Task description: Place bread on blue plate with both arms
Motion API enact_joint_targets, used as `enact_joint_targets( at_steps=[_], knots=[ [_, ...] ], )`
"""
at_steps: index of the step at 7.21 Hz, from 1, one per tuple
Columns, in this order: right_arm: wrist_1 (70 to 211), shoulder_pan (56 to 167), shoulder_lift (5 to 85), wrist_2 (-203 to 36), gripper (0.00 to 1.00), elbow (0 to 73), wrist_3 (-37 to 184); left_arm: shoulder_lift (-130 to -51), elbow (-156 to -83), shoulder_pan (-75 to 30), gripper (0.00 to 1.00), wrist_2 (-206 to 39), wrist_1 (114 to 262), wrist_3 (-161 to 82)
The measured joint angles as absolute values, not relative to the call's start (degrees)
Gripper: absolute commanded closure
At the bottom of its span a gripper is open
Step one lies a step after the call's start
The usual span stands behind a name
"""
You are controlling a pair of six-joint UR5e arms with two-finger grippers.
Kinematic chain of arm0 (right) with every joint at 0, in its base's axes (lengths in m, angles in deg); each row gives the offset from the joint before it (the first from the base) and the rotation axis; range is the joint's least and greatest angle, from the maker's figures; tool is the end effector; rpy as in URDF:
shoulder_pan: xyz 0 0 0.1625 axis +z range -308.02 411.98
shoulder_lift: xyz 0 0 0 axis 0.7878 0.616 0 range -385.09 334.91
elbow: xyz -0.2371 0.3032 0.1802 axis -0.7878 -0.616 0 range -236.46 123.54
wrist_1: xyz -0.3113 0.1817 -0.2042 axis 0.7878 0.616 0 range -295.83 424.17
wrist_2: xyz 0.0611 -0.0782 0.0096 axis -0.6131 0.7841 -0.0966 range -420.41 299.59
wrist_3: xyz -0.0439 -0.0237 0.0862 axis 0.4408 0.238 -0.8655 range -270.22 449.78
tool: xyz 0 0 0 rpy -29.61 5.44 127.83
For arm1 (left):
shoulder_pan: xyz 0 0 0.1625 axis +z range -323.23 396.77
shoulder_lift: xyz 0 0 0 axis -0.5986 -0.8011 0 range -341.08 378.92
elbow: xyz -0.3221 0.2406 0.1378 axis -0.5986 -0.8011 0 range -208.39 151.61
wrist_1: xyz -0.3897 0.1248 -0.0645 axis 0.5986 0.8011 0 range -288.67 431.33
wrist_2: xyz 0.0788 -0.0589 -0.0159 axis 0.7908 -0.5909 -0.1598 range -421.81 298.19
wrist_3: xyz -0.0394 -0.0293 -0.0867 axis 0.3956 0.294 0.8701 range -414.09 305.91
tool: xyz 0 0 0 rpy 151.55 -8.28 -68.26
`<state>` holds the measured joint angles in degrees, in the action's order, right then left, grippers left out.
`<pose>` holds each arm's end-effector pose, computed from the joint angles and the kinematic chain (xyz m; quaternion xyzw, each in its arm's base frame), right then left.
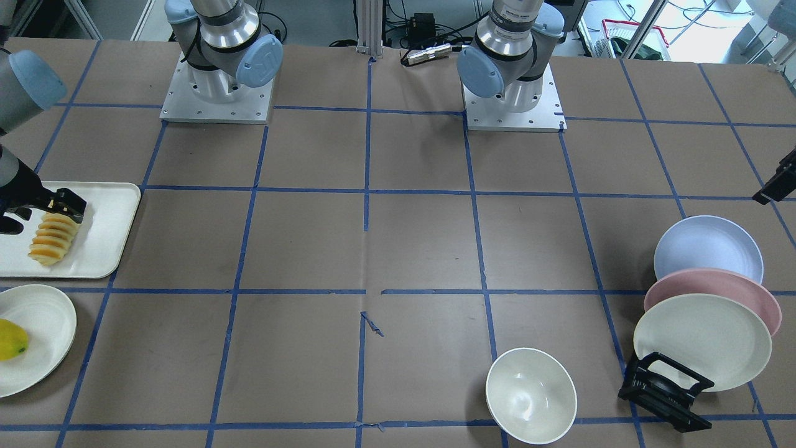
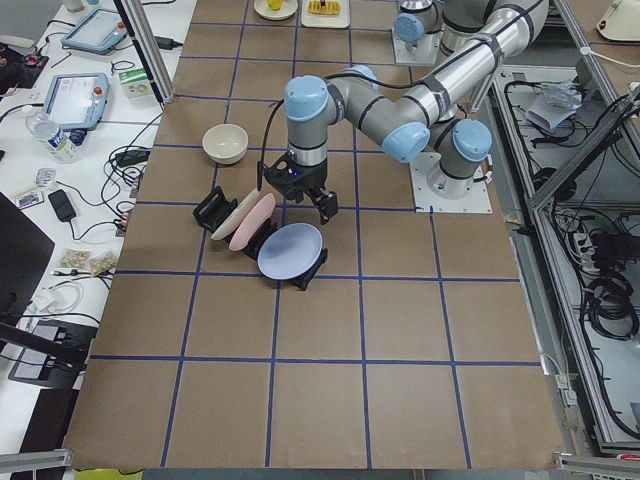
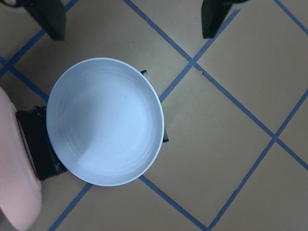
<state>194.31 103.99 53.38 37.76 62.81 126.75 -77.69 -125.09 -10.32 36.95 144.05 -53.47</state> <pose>-0.2017 -0.4520 0.2229 -0.0085 -0.9974 -0.0479 0.0530 0.2790 -0.4737 0.4030 -0.3720 0.9244 -0.0047 0.0837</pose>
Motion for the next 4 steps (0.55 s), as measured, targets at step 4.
enact_joint_targets(
  at_steps=[4],
  knots=[
    [196.02, 101.15, 48.71, 38.08, 0.0, 63.0, 127.06, -86.42, -125.41, -4.26, 0.25, 33.74, 139.21, -54.06]
  ],
)
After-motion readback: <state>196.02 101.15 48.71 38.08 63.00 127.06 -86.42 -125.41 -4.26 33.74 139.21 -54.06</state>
